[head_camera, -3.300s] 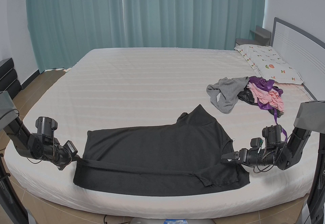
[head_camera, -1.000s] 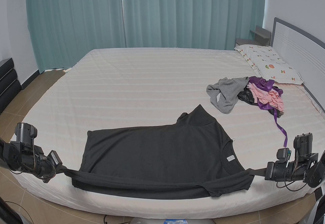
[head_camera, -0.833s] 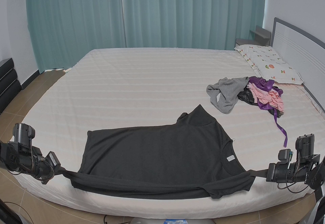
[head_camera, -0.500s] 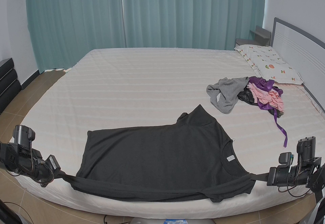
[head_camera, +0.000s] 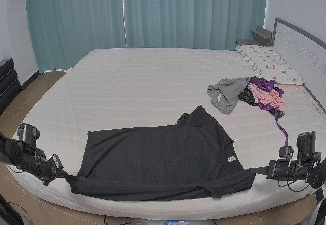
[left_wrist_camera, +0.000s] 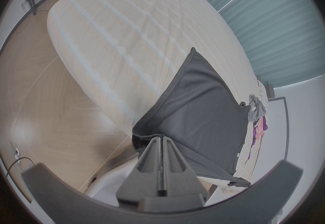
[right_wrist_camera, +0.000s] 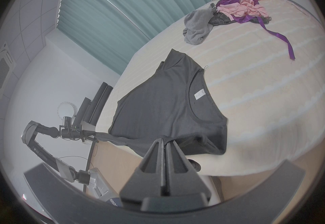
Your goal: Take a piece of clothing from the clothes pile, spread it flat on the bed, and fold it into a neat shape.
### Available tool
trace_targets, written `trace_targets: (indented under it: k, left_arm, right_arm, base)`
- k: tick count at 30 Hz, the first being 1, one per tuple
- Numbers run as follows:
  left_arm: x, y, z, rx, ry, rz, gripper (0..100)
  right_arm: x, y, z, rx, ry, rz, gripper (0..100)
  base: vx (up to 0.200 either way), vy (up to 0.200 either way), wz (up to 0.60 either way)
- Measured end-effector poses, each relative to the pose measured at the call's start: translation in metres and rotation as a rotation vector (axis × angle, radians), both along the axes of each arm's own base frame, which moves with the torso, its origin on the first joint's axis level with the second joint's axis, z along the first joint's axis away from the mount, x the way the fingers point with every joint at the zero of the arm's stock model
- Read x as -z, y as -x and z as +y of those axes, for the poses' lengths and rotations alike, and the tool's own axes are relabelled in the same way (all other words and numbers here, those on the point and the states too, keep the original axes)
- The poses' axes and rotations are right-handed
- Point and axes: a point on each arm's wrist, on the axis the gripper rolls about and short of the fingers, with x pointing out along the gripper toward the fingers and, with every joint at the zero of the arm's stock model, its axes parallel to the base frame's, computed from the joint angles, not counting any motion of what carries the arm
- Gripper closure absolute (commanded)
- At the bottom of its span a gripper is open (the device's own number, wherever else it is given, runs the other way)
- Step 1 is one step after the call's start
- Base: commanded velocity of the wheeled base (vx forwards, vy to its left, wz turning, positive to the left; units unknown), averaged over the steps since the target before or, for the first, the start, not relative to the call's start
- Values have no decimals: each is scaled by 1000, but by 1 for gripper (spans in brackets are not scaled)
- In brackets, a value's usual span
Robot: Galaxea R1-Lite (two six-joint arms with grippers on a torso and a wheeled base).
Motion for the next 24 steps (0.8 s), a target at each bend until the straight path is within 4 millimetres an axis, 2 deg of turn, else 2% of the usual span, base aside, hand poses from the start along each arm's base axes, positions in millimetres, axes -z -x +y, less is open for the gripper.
trace_targets:
  k: [13, 24]
  left_arm:
    - [14, -50, 9, -53, 32, 19, 100]
    - [29, -80, 0, -42, 36, 43, 100]
  right_arm:
    - [14, -51, 6, -1, -3, 11, 100]
    - [34, -82, 10, 2, 0, 42, 100]
  base:
    - [0, 0, 0]
    - [0, 0, 0]
